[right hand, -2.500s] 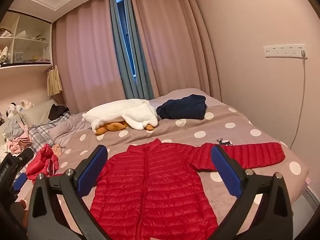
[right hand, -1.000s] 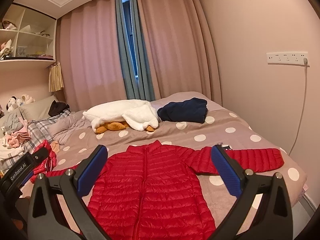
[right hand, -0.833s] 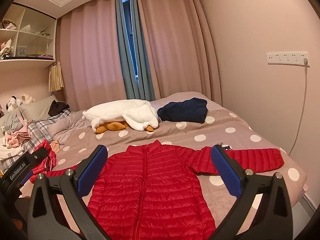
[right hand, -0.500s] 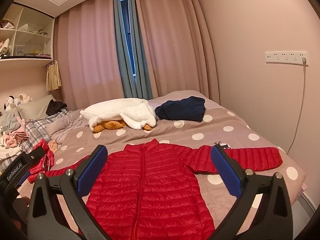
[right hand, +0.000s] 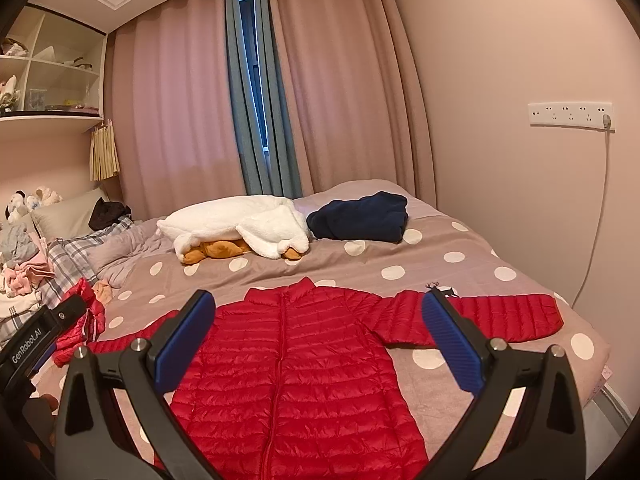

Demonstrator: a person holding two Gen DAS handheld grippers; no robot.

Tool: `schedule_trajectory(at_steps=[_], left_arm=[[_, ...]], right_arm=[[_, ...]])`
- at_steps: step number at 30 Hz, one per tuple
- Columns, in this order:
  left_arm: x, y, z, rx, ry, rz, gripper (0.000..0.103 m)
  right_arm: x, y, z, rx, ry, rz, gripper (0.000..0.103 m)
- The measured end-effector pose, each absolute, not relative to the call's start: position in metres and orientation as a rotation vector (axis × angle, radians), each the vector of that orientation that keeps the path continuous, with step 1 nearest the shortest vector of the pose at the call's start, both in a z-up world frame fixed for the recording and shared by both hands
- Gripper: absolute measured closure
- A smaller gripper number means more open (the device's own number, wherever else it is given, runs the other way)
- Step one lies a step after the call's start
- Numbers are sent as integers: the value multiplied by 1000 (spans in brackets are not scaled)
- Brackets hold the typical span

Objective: Fold large clothes

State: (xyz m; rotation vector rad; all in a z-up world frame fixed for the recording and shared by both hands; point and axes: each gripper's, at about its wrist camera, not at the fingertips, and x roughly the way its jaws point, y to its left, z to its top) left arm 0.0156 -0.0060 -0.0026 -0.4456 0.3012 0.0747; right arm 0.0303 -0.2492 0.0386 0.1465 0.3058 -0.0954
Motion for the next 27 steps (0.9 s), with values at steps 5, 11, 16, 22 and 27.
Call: schedule_trajectory(at_steps=[5,11,16,22,27], left_arm=[[18,-8,-5,-454,327,69,1],[19,-9,-4,-442,319,71,1],[19,-11,-4,-428,314,71,1],[19,-11,-3,-413,304,73,1],[23,-11,-2,-389,296,90,1]], right_arm=[[32,-251,38,142,317,-90,0],[34,-251,38,138,326,-85,0],[35,-249,38,143,329,-76,0],[38,-249,37,158,335,-57,0],[47,-249,34,194,331,-38,0]])
